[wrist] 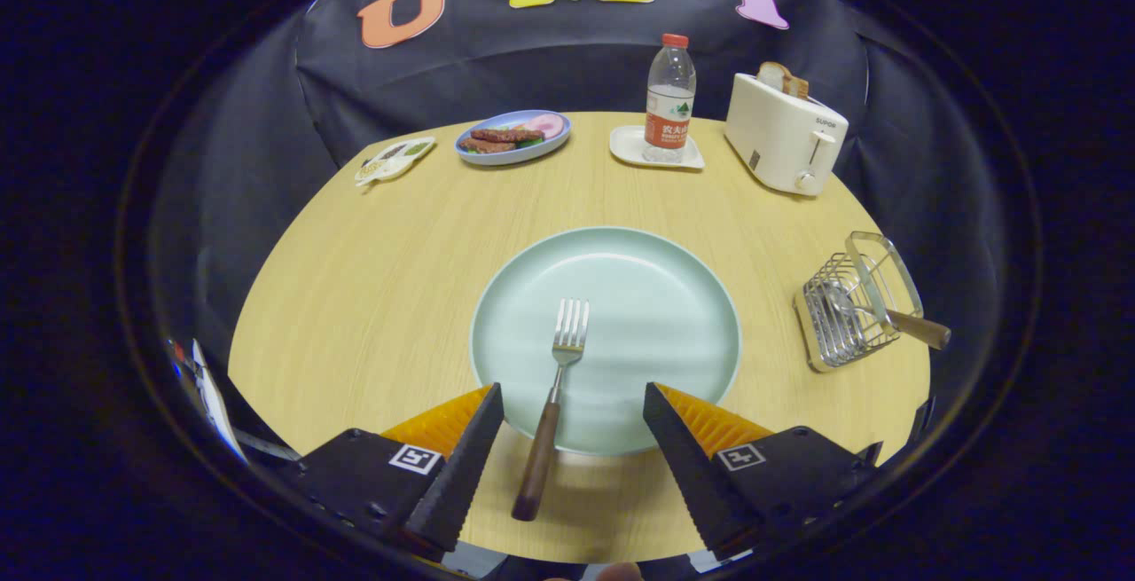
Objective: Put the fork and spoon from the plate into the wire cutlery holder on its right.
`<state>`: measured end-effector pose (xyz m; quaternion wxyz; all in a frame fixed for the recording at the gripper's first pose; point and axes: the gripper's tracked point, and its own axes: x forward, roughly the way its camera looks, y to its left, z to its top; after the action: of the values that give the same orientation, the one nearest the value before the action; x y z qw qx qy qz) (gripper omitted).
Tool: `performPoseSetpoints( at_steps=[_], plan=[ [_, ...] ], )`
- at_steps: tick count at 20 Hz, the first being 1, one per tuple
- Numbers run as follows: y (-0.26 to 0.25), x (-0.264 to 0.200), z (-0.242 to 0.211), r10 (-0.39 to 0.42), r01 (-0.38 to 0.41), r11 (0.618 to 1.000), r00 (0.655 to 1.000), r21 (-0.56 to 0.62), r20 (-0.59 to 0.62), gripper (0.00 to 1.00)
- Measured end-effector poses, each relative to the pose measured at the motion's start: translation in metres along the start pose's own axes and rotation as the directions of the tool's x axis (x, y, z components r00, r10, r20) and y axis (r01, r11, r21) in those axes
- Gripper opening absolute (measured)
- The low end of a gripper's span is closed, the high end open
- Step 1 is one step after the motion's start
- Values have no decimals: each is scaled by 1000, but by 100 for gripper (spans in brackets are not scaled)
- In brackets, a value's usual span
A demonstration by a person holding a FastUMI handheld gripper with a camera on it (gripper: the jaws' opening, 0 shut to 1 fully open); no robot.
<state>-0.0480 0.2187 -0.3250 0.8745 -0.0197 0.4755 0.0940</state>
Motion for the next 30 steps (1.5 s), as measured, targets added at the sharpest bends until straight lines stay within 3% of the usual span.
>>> performPoseSetpoints(
  at_steps=[1,4,7,10,12,14,22,30],
  plan=[
    [0,4,-1,-9,9,1000,1000,3,-6,94],
    [-1,14,0,-35,35,999,999,20,-17,72],
    [1,23,-7,-35,35,999,998,16,-49,62],
    [1,27,-7,-56,56,998,997,-3,-61,28],
    [0,30,-10,-61,60,998,995,-15,-76,21],
    [-3,29,-7,-66,64,998,994,-28,-91,4],
    [-20,-4,17,-51,44,997,993,-66,-108,1],
    [-77,-92,70,-24,11,996,989,-91,-144,0]
  ],
)
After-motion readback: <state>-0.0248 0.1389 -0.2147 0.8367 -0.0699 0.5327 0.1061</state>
